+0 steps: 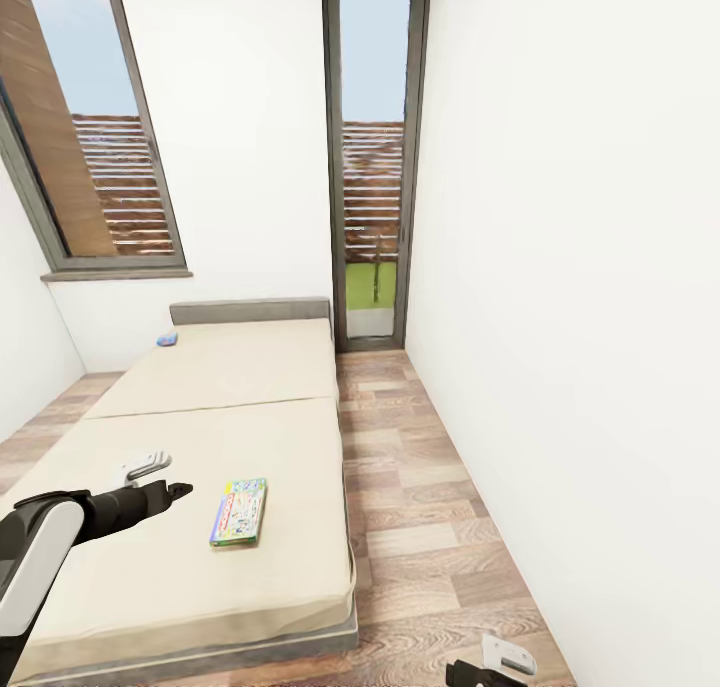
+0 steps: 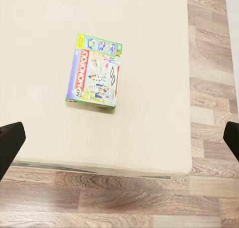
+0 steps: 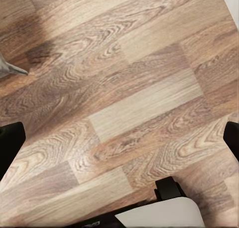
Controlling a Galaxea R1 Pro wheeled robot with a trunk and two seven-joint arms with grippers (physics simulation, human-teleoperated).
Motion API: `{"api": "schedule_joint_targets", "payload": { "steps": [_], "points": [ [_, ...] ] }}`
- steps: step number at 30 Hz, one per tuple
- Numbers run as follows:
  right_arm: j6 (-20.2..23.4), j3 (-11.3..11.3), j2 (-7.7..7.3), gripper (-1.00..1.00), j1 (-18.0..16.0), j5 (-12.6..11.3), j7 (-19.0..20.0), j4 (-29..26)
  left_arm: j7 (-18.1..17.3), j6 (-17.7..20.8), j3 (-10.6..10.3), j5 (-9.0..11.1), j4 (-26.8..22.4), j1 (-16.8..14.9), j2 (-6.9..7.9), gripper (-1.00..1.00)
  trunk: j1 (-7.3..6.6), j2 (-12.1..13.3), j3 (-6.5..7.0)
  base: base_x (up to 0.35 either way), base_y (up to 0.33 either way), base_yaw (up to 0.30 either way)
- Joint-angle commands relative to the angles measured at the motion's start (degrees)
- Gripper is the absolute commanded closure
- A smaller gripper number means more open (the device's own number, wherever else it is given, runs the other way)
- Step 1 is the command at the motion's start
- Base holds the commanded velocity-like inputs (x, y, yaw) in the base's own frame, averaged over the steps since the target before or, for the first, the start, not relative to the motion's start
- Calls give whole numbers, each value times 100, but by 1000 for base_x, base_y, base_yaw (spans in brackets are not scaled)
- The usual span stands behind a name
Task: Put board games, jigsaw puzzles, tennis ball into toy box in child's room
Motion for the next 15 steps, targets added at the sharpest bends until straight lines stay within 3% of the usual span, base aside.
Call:
{"api": "schedule_joint_targets", "payload": {
  "steps": [1,15],
  "points": [
    [15,-7,4,-100,-2,-60,-30,-7,54,21,1,60,-5,-4,1,-100,-22,37,2,0,0,0],
    [14,-7,4,-100,-2,-59,-30,8,54,21,-16,49,-5,-4,-10,-100,-308,558,102,0,0,0]
  ]
}}
